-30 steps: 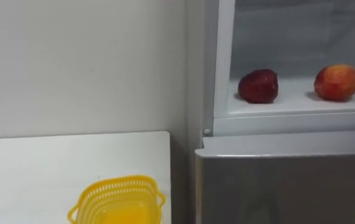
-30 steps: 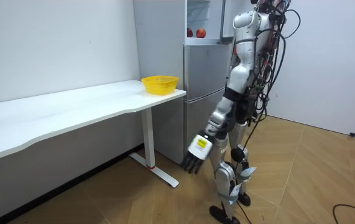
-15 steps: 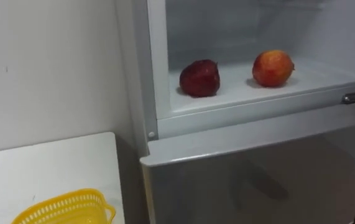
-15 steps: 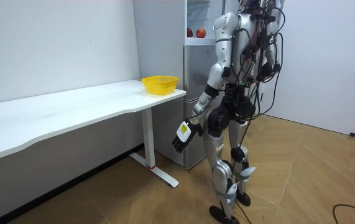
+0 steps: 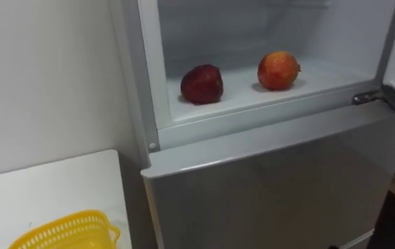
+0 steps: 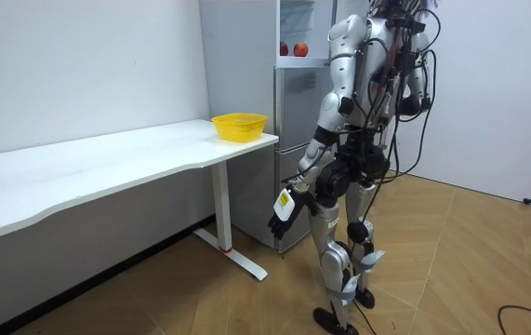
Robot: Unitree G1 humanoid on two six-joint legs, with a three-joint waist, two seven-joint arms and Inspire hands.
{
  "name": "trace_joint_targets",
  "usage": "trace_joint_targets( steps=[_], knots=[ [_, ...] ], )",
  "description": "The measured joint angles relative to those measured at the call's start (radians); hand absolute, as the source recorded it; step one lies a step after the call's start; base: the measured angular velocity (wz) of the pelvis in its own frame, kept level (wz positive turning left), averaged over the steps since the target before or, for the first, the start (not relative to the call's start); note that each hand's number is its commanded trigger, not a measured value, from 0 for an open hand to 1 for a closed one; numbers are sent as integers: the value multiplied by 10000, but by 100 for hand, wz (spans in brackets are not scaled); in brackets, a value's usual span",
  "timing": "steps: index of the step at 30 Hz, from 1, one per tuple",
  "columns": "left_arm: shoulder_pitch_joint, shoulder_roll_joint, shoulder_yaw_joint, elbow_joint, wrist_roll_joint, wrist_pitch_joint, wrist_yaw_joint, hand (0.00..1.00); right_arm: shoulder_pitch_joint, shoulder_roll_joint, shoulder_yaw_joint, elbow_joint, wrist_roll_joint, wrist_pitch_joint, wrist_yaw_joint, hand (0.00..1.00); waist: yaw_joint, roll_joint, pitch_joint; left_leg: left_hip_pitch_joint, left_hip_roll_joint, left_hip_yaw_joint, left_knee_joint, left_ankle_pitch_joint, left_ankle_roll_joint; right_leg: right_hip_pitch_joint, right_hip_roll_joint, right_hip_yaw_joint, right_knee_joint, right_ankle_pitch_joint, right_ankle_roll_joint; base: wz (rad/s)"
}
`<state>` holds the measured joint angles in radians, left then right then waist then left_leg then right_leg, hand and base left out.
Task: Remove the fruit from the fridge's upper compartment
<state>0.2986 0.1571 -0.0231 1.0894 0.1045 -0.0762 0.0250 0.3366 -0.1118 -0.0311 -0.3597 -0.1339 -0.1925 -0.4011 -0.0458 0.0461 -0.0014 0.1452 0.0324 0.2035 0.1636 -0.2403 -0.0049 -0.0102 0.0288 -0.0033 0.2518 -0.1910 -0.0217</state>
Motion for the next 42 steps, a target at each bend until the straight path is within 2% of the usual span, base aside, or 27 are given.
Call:
trace_joint_targets(
  steps=[3,6,11,22,27,32,36,37,40,42],
  knots=[
    [-96,190,-335,99,1,-6,-120,0,-83,-304,875,-491,-194,-137,-14,0,160,-28,-2,-8,9,2,-10,-1,1,-49,14,2,55,35,-4,-4],
    [-197,207,-375,285,-2,1,-104,0,-280,-427,1374,-531,-377,-205,128,0,320,-56,-11,-24,31,-6,-113,-12,18,-100,43,-24,48,93,-11,0],
    [-186,253,-357,308,6,37,-166,0,-450,-449,1485,-556,-719,-207,228,0,565,-97,-75,-88,80,-57,-128,-19,25,-50,57,-170,15,145,-58,3],
    [-245,329,-369,416,215,46,-440,0,-1074,-559,1641,-894,-768,-314,305,0,791,-250,-65,-96,100,-236,-5,-15,21,329,43,-322,-483,209,-55,5],
    [-252,335,-381,482,755,56,-689,0,-1488,-578,1647,-1031,-1224,-381,210,0,827,-317,-22,-120,102,-261,-8,-15,21,351,43,-359,-539,209,-55,0],
    [-244,258,-372,473,1303,67,-781,0,-1816,-581,1600,-1251,-1752,-502,-154,0,818,-337,-23,-103,100,-368,-13,-16,21,475,39,-422,-666,212,-54,5],
    [-341,228,-309,459,1683,63,-762,0,-2569,-632,887,-1244,-1856,-646,-789,0,788,-473,33,-88,96,-709,-12,-15,21,605,18,-697,-703,210,-56,18],
    [-341,228,-306,484,1714,62,-754,0,-2645,-646,802,-1244,-1856,-674,-900,0,800,-508,27,-86,96,-719,-12,-15,20,620,14,-733,-707,207,-56,16],
    [-339,222,-278,587,1720,118,-712,0,-3101,-884,494,-1240,-1857,-707,-1214,0,816,-613,29,-119,94,-783,-11,-15,20,651,2,-837,-798,217,-68,12],
    [-394,205,-299,716,1733,275,-625,0,-3703,-1130,396,-1149,-1856,-705,-1466,0,793,-690,35,-130,76,-966,-9,-14,20,712,-30,-1007,-797,216,-66,20]
  ],
)
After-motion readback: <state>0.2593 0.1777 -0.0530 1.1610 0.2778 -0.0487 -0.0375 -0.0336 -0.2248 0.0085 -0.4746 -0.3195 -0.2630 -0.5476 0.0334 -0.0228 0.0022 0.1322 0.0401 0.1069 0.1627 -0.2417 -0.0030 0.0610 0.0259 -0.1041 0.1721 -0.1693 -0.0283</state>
